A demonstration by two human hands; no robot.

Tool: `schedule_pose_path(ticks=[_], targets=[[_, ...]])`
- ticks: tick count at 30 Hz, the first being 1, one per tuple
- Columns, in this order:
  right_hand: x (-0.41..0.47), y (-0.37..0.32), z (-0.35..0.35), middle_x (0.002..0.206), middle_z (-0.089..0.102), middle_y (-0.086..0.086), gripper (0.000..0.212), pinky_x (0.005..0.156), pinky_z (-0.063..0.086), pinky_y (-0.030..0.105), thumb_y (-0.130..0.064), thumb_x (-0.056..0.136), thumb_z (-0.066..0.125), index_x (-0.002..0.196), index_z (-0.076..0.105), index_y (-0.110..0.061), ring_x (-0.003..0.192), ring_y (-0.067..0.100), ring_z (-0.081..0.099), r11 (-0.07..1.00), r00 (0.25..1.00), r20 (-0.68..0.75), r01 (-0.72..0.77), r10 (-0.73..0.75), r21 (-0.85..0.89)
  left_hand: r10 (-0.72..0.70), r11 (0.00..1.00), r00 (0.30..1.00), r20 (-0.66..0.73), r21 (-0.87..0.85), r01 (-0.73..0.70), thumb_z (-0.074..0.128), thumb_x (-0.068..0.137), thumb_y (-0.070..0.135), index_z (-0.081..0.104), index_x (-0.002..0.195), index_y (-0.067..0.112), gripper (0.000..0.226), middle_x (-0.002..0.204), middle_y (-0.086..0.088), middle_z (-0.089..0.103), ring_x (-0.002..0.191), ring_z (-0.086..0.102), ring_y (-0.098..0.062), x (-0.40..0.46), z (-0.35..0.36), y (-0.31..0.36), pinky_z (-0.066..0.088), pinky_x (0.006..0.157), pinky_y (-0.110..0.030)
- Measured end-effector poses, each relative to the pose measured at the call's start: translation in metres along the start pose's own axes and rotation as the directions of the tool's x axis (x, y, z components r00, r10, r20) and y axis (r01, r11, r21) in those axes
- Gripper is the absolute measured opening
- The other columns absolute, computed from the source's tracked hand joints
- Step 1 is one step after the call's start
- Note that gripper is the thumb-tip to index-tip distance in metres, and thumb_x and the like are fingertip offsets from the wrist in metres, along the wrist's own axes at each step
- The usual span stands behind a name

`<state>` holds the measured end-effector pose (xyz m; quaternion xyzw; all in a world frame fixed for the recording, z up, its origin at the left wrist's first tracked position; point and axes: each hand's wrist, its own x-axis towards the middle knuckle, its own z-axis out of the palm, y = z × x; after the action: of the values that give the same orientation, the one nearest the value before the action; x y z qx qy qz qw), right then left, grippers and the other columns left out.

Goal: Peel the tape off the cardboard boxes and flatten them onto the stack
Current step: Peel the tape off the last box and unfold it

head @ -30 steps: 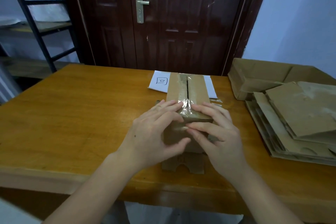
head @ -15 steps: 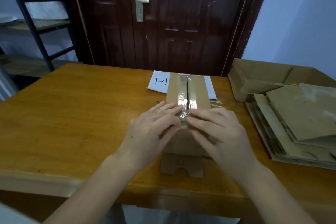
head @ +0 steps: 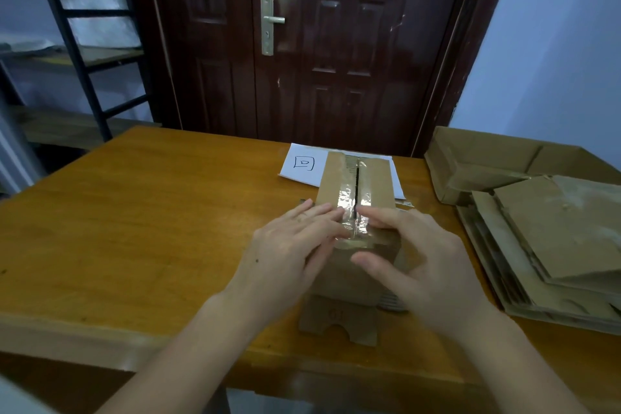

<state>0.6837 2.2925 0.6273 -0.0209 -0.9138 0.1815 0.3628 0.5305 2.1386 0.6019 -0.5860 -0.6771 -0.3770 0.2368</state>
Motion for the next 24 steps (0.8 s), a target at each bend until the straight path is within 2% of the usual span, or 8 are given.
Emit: schedule_pose_path(ticks=[2, 5, 9, 12, 14, 18, 21, 24], targets=[[0.005, -0.001, -0.003, 0.127, 0.065, -0.022, 0.041, 0.088, 0.048, 0.025, -0.055, 0.096, 0.054, 0.125, 0.070, -0.031, 0.111, 0.003, 0.057, 0.999, 0.997, 0.071, -0.035, 0.035, 0.000, -0.038, 0.999, 0.999, 0.001, -0.017, 0.038, 0.064, 0.098, 0.022, 0.074, 0.113, 0.019, 0.018, 0.131, 0.003, 0.068, 0.134, 0.037, 0.007, -0.001, 0.001, 0.001, 0.021, 0.114, -0.005], [0.014, -0.004, -0.002, 0.117, 0.072, -0.016, 0.035, 0.078, 0.047, 0.025, -0.048, 0.094, 0.057, 0.110, 0.078, -0.026, 0.097, 0.007, 0.055, 0.993, 0.993, 0.120, 0.025, -0.011, -0.116, -0.107, 0.994, 0.994, -0.012, -0.021, 0.106, 0.064, 0.095, 0.028, 0.067, 0.125, 0.018, 0.031, 0.133, 0.008, 0.065, 0.135, 0.023, 0.015, -0.005, 0.004, 0.002, 0.016, 0.111, 0.001], [0.029, -0.011, -0.002, 0.091, 0.074, -0.010, 0.030, 0.068, 0.054, 0.030, -0.042, 0.093, 0.059, 0.099, 0.080, -0.021, 0.083, 0.006, 0.059, 0.982, 0.992, 0.120, 0.049, -0.027, -0.185, -0.107, 0.990, 0.993, 0.038, 0.099, 0.103, 0.060, 0.101, 0.043, 0.056, 0.141, 0.019, 0.047, 0.142, 0.006, 0.061, 0.137, 0.044, 0.001, 0.000, 0.004, -0.002, 0.031, 0.123, -0.030], [0.044, -0.020, 0.003, 0.081, 0.071, -0.007, 0.024, 0.066, 0.051, 0.034, -0.039, 0.095, 0.061, 0.095, 0.077, -0.021, 0.075, 0.010, 0.058, 0.968, 0.993, 0.113, 0.011, 0.018, -0.252, -0.215, 0.957, 0.969, 0.117, 0.223, 0.186, 0.043, 0.089, 0.084, 0.045, 0.146, 0.027, 0.081, 0.160, 0.004, 0.044, 0.150, 0.036, -0.012, 0.005, 0.010, 0.003, 0.018, 0.126, -0.037], [0.049, -0.026, 0.009, 0.079, 0.070, -0.005, 0.019, 0.066, 0.048, 0.033, -0.036, 0.096, 0.064, 0.093, 0.076, -0.021, 0.074, 0.013, 0.059, 0.952, 0.995, 0.099, 0.018, 0.013, -0.306, -0.364, 0.913, 0.925, 0.106, 0.236, 0.332, 0.030, 0.072, 0.104, 0.038, 0.149, 0.027, 0.109, 0.167, 0.004, 0.030, 0.153, 0.029, -0.014, 0.005, 0.017, 0.011, 0.024, 0.126, -0.045], [0.051, -0.032, 0.011, 0.085, 0.074, -0.003, 0.019, 0.072, 0.052, 0.038, -0.035, 0.097, 0.063, 0.095, 0.075, -0.020, 0.080, 0.018, 0.066, 0.941, 0.994, 0.108, 0.031, 0.006, -0.336, -0.475, 0.870, 0.879, 0.043, 0.169, 0.462, 0.041, 0.064, 0.100, 0.026, 0.150, 0.025, 0.115, 0.162, 0.008, 0.019, 0.138, 0.046, -0.015, -0.001, 0.032, 0.014, 0.047, 0.109, -0.042], [0.052, -0.032, 0.007, 0.089, 0.074, -0.005, 0.022, 0.077, 0.053, 0.039, -0.037, 0.100, 0.059, 0.098, 0.073, -0.022, 0.084, 0.015, 0.068, 0.944, 0.992, 0.118, -0.006, 0.048, -0.331, -0.488, 0.865, 0.872, 0.035, 0.149, 0.478, 0.055, 0.060, 0.092, 0.025, 0.148, 0.022, 0.116, 0.152, 0.010, 0.022, 0.123, 0.055, -0.014, 0.001, 0.036, 0.014, 0.051, 0.096, -0.037], [0.054, -0.031, 0.005, 0.091, 0.074, -0.007, 0.020, 0.079, 0.053, 0.037, -0.035, 0.100, 0.058, 0.101, 0.072, -0.021, 0.085, 0.014, 0.068, 0.946, 0.992, 0.112, -0.013, 0.052, -0.324, -0.463, 0.884, 0.883, 0.078, 0.114, 0.453, 0.060, 0.059, 0.089, 0.022, 0.147, 0.025, 0.115, 0.152, 0.011, 0.021, 0.126, 0.050, -0.013, 0.005, 0.035, 0.008, 0.051, 0.098, -0.038]])
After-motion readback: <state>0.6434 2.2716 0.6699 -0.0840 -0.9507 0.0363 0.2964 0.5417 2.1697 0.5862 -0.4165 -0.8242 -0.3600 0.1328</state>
